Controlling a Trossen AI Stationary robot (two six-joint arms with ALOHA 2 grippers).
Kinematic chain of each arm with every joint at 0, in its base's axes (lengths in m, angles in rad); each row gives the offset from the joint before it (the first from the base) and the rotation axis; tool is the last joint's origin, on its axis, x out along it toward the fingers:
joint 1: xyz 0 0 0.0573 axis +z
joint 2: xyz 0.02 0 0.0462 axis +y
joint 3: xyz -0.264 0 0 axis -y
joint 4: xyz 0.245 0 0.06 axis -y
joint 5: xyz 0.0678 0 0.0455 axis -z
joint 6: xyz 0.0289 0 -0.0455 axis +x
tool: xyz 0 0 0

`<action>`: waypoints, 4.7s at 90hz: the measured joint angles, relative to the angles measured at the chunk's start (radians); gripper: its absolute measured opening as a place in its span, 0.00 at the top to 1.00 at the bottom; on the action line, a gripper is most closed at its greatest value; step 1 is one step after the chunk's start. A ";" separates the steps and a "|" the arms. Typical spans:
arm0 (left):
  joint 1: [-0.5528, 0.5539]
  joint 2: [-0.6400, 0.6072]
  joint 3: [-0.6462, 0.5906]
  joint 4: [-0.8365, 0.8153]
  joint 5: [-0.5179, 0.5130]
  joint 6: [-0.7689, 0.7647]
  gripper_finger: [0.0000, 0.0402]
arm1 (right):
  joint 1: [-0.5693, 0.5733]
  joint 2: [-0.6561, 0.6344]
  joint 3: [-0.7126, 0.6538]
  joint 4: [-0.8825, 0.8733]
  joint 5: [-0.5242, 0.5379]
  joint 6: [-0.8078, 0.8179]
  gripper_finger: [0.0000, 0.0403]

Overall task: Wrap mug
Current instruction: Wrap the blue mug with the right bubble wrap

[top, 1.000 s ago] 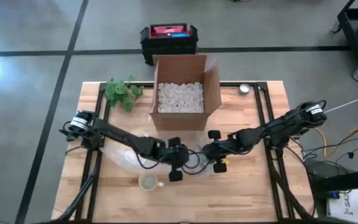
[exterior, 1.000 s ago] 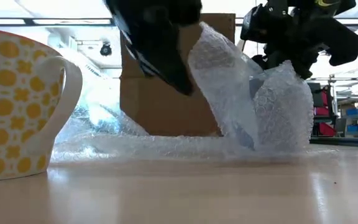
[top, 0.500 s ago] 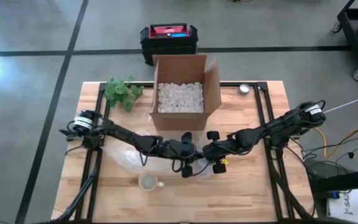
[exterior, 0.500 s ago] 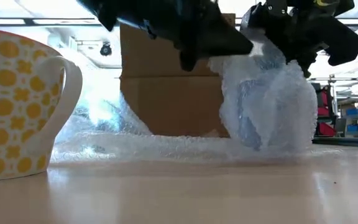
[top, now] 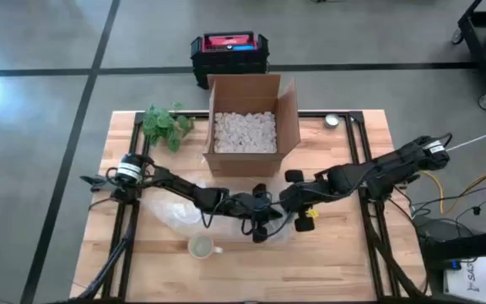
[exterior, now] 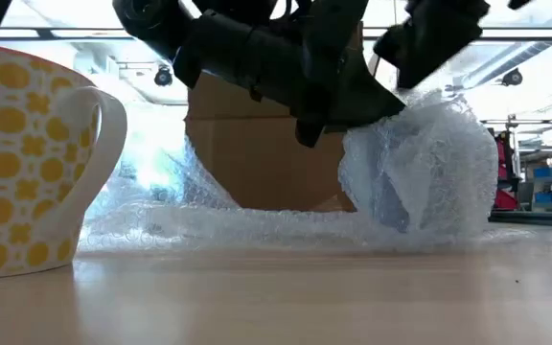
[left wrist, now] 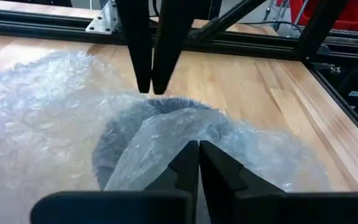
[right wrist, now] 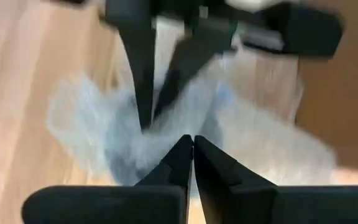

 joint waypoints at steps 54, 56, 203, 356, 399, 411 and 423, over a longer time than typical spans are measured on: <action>-0.009 -0.135 -0.002 -0.096 0.005 -0.043 1.00 | -0.007 0.084 -0.186 0.176 0.002 0.052 0.99; -0.012 -0.149 -0.002 -0.125 0.004 -0.050 1.00 | -0.007 0.084 -0.186 0.176 0.002 0.052 0.99; 0.024 -0.015 -0.001 -0.045 -0.022 -0.057 1.00 | -0.029 -0.200 -0.093 -0.197 0.005 0.049 0.99; 0.028 -0.015 -0.002 -0.023 -0.019 -0.095 1.00 | -0.059 -0.189 -0.518 0.586 -0.084 0.001 0.99; 0.029 -0.015 -0.002 -0.026 -0.023 -0.114 1.00 | -0.031 -0.189 -0.482 0.542 -0.087 -0.032 0.99; 0.029 -0.015 -0.002 -0.027 -0.023 -0.114 1.00 | -0.031 -0.185 -0.481 0.544 -0.086 -0.033 0.99; 0.029 -0.030 -0.003 -0.035 -0.023 -0.137 1.00 | -0.028 -0.166 -0.478 0.550 -0.084 -0.045 0.99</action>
